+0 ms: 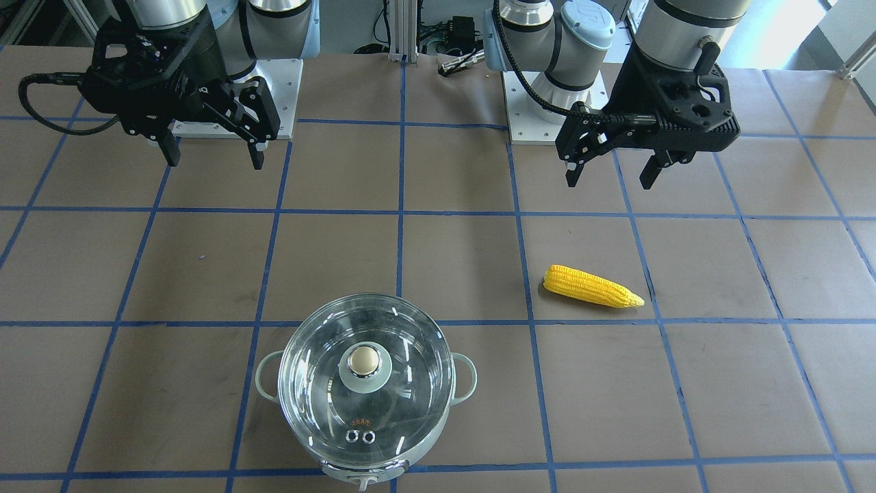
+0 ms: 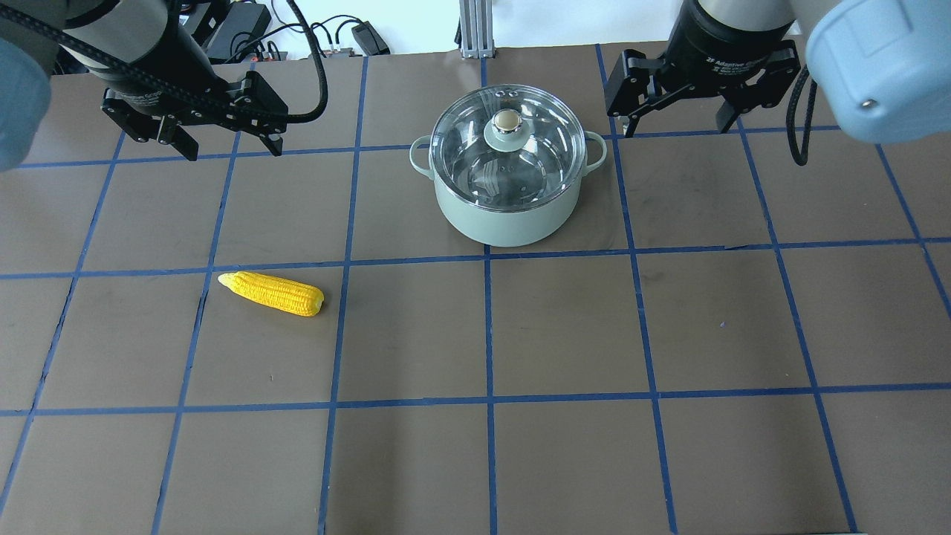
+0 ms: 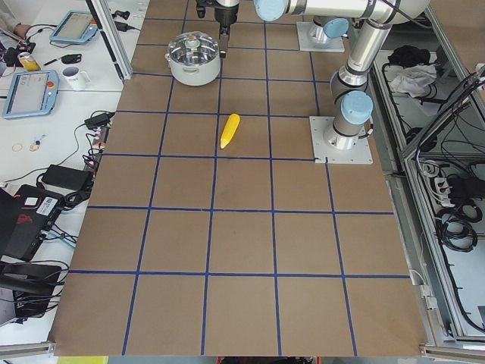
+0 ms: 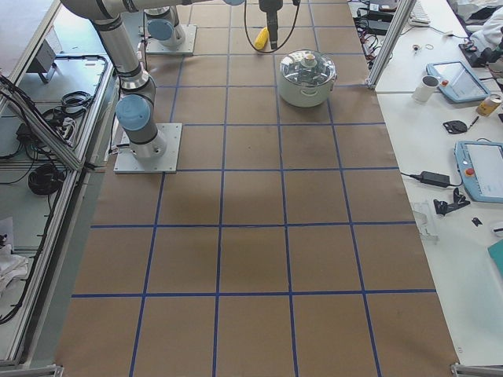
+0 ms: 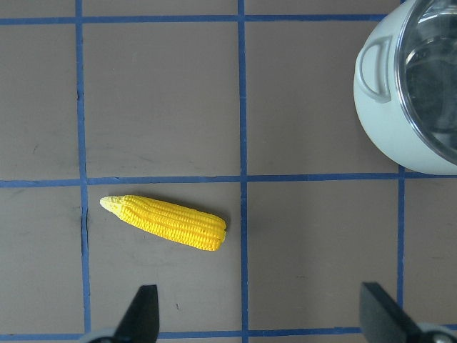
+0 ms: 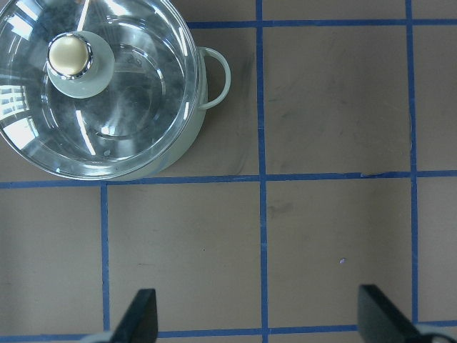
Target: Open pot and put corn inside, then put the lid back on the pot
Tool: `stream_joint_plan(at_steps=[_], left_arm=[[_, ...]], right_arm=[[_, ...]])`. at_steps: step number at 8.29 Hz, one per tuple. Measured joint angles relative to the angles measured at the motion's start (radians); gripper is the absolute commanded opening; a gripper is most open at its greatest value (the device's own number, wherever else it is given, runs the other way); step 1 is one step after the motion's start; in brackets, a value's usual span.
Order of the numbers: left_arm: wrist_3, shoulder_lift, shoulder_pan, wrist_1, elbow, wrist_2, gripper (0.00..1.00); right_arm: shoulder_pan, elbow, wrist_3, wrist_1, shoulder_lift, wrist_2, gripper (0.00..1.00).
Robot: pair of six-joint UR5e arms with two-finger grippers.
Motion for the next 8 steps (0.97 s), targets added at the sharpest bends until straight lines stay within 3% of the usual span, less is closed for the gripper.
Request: stream_joint_plan(at_steps=[8], left_arm=[[-0.001, -0.001, 0.000, 0.002, 0.001, -0.005, 1.00]], right_arm=[[0.001, 0.000, -0.006, 0.014, 0.000, 0.007, 1.00]])
